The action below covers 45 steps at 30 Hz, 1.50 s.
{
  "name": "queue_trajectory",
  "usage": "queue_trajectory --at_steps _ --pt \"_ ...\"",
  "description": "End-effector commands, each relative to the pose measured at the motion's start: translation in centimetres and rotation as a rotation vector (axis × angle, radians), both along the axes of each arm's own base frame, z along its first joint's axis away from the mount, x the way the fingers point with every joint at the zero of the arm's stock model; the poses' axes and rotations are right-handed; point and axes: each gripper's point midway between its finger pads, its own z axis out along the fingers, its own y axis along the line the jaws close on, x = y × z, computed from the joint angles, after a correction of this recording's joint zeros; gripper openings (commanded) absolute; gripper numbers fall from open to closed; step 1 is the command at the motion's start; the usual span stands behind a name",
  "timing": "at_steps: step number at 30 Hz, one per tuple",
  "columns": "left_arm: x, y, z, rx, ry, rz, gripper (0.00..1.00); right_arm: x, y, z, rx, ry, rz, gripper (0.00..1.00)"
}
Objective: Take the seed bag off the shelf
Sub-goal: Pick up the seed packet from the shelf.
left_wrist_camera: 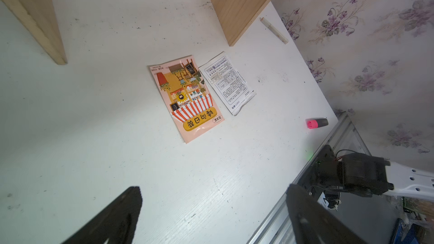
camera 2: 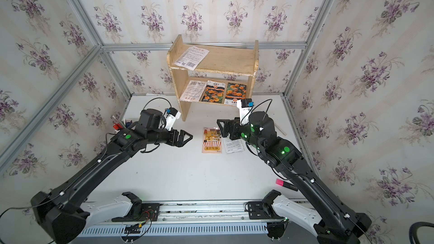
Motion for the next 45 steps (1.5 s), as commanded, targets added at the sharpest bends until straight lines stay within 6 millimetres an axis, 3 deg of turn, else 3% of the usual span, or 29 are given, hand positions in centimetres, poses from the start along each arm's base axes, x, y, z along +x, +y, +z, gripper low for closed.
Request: queue_trajectory --at_steps 1,6,11,17,23,31,37,45 --pt "-0.9 1.6 1.9 0.051 -0.060 0.015 1.00 1.4 0.7 2.7 0.008 -0.080 -0.016 0.93" --pt "-0.8 2.4 7.9 0.020 -0.233 0.032 1.00 1.7 2.1 5.0 0.040 -0.134 0.033 0.94" --pt "1.2 2.3 14.4 0.000 -0.399 0.063 1.00 0.9 2.5 6.4 0.058 -0.183 0.078 0.94" --pt "5.1 0.6 18.7 -0.020 -0.493 0.080 1.00 -0.7 2.5 7.2 0.072 -0.233 0.147 0.96" --pt "8.6 -1.1 21.3 -0.026 -0.585 0.086 1.00 -1.6 1.9 7.1 0.061 -0.245 0.157 0.96" --pt "13.9 -3.2 22.9 0.017 -0.660 0.106 1.00 -2.1 0.8 6.8 0.048 -0.245 0.128 0.96" --pt "17.6 -4.1 22.4 0.078 -0.685 0.137 1.00 -2.2 0.4 6.8 0.035 -0.246 0.115 0.96" --pt "20.7 -4.6 22.9 0.114 -0.733 0.173 1.00 -2.3 -0.1 6.7 0.018 -0.245 0.097 0.95"
